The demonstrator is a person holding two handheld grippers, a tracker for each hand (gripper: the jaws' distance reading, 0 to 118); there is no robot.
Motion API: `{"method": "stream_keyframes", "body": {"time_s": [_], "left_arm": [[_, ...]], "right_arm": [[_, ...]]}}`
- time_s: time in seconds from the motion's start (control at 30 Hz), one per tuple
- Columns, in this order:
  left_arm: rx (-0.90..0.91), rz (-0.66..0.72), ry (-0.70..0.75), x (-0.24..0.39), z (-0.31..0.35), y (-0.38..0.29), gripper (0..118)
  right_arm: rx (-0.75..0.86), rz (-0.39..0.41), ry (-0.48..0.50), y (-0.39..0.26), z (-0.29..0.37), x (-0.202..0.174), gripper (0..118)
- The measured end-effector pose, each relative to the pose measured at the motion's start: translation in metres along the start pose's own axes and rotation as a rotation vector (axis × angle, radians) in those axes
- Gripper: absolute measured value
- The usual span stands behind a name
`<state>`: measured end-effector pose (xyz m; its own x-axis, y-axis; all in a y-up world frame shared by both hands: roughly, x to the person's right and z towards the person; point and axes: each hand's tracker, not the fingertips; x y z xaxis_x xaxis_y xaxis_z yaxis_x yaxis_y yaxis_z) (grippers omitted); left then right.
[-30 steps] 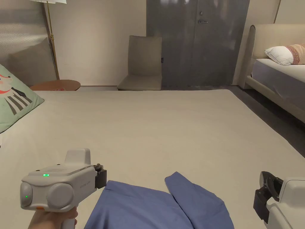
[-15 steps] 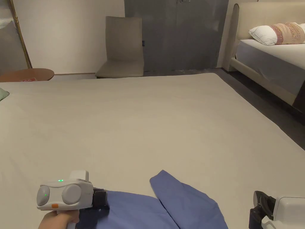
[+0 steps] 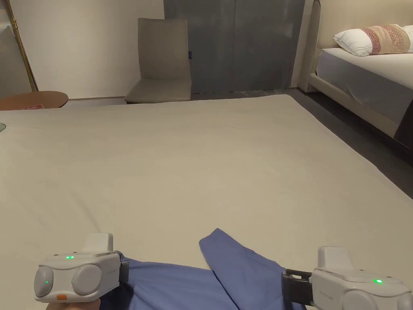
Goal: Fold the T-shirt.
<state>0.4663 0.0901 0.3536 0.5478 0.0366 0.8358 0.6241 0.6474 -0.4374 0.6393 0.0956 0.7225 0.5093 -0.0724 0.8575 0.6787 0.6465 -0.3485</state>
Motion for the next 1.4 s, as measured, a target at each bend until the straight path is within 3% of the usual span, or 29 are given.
{"method": "stream_keyframes", "body": {"time_s": [0.13,0.17,0.2,0.27,0.37,0.53,0.87,1.1,1.4], "left_arm": [[0.002,-0.001,0.005,0.001,0.002,-0.001,0],[0.004,-0.001,0.006,0.001,0.004,-0.001,0],[0.007,0.001,0.006,0.001,0.005,0.000,0],[0.018,0.010,0.003,0.000,0.013,0.000,0],[0.054,0.038,-0.008,-0.006,0.032,0.003,0],[0.167,0.117,-0.043,-0.028,0.090,0.002,0],[0.447,0.267,0.019,-0.081,0.240,-0.037,0],[0.633,0.280,0.068,-0.093,0.332,-0.052,0],[0.801,0.270,0.100,-0.095,0.407,-0.011,0]], "right_arm": [[-0.044,0.002,0.026,-0.008,-0.012,-0.007,49],[-0.002,0.037,-0.003,-0.007,-0.006,-0.008,19],[0.015,0.039,0.017,-0.007,0.000,-0.008,3],[0.055,0.032,0.042,-0.008,0.015,-0.011,2],[0.165,0.091,0.044,-0.006,0.040,-0.016,2],[0.317,-0.023,0.051,0.001,0.099,0.003,2],[0.633,-0.034,-0.057,-0.012,0.214,0.023,2],[0.805,-0.061,-0.027,-0.013,0.280,0.020,2],[0.970,-0.053,0.005,0.037,0.357,0.005,2]]}}
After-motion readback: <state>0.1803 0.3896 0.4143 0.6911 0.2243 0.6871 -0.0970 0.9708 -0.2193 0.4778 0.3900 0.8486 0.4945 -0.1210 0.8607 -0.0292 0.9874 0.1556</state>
